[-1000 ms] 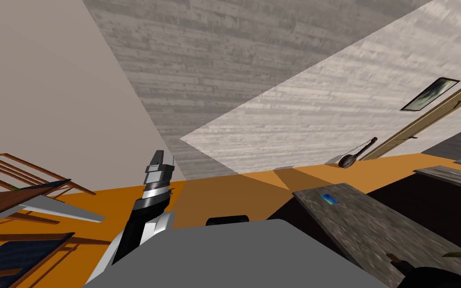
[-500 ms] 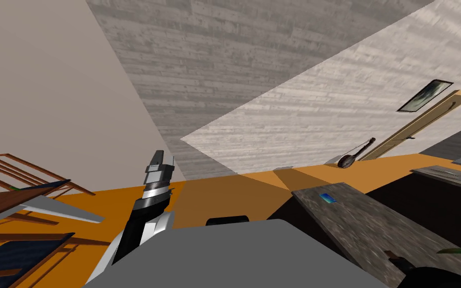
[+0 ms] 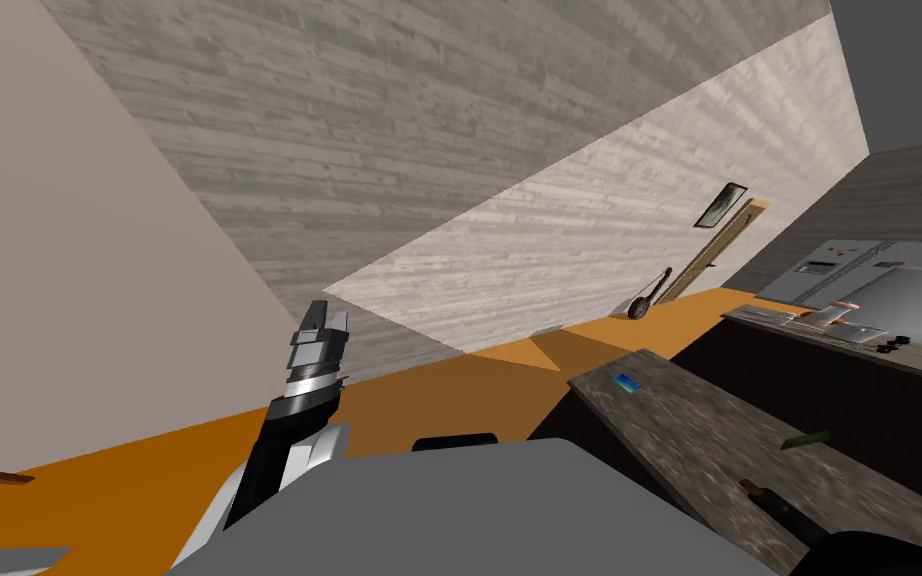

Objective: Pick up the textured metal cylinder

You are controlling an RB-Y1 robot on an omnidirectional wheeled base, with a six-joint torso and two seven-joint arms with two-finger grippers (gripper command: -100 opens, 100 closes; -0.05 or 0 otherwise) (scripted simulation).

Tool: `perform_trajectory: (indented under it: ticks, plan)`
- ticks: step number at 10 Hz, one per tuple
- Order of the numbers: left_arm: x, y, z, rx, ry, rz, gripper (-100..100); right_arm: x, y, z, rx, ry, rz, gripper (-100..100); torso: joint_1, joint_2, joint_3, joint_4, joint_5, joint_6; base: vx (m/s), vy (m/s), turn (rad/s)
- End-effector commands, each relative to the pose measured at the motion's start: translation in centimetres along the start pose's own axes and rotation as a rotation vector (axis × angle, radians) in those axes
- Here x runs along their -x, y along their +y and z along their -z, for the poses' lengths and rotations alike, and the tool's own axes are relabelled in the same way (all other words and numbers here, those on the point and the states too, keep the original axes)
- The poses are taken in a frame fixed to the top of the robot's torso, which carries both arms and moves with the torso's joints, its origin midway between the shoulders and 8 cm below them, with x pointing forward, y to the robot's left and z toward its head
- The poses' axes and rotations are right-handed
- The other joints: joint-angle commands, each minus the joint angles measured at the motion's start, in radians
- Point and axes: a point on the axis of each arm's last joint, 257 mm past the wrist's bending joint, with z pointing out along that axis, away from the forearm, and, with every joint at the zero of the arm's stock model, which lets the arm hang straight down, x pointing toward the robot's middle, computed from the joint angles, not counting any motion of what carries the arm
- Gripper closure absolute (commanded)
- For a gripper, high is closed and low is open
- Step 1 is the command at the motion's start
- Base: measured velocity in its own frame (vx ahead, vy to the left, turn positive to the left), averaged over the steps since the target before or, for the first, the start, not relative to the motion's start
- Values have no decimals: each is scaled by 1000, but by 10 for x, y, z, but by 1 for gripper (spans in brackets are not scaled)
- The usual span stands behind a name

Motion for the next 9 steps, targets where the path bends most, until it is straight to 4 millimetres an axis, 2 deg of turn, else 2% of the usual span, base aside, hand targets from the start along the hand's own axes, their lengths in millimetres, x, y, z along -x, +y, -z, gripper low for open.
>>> perform_trajectory:
  ticks: [1, 2, 3, 4, 5, 6, 9]
  plan:
    - [0, 0, 0, 0, 0, 0, 0, 8, -3, -1, -2, -13, 43, 100, 0, 0, 0, 0, 0, 0, 153, -3, -250]
    - [0, 0, 0, 0, 0, 0, 0, 21, -9, 0, -3, -30, 89, 100, 0, 2, 1, 0, 0, -2, 186, -2, -401]
    - [0, 0, 0, 0, 0, 0, 0, 21, -9, 0, -3, -30, 94, 100, 1, 1, 0, 0, 0, 0, 138, -7, -212]
    - [0, 0, 0, 0, 0, 0, 0, 33, -14, 1, -6, -47, 143, 100, 0, 3, 1, 0, 1, -2, 125, -14, -309]
    - [0, 0, 0, 0, 0, 0, 0, 33, -14, 1, -6, -47, 145, 100, -1, 3, 2, 0, 0, -1, 112, 15, -172]
    - [0, 0, 0, 0, 0, 0, 0, 44, -20, 3, -10, -64, 194, 100, 1, 5, 2, 1, 1, -2, 127, 3, -352]
    - [0, 0, 0, 0, 0, 0, 0, 68, -30, 7, -20, -97, 296, 100, 2, 0, 0, 0, 2, -2, 198, 19, -351]
